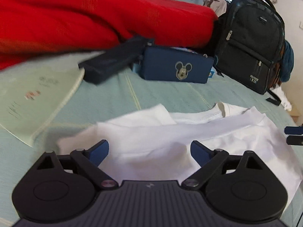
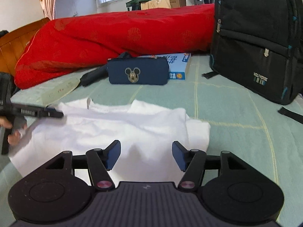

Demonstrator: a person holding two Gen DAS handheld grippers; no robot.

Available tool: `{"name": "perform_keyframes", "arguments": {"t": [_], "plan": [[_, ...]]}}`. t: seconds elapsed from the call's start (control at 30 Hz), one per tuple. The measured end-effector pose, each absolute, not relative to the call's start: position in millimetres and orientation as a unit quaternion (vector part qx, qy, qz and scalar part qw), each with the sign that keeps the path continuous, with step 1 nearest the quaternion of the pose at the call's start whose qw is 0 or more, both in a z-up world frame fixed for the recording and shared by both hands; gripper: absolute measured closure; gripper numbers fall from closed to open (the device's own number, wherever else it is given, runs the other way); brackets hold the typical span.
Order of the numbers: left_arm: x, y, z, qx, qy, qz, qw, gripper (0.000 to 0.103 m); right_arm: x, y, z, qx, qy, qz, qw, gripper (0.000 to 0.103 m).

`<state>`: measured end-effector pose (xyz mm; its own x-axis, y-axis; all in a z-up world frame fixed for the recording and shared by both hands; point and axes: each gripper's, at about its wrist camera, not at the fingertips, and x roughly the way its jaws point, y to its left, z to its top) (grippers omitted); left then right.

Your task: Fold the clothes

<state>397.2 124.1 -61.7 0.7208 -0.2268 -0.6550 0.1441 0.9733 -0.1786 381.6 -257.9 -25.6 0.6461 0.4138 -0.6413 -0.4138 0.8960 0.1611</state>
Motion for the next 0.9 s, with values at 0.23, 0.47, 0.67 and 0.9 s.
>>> {"name": "perform_keyframes", "arguments": {"t": [0.23,0.47,0.67,0.9], "plan": [[326,113,-43,0.003,0.339,-0.156,0.928,0.009,328,-249,-35,-0.032,0.343,0.27,0.899,0.033],[274,126,-50,-0.024,0.359,-0.146,0.921,0.009,299,-282,-59,0.005,0.377,0.243,0.894,0.033],[231,131,-52,-0.025,0.369,-0.139,0.919,0.008,268,-297,-39,-0.01,0.364,0.212,0.907,0.029],[211,82,-40,0.134,0.326,-0.143,0.925,0.006,242,-277,-20,-0.073,0.327,0.212,0.918,0.015]]}}
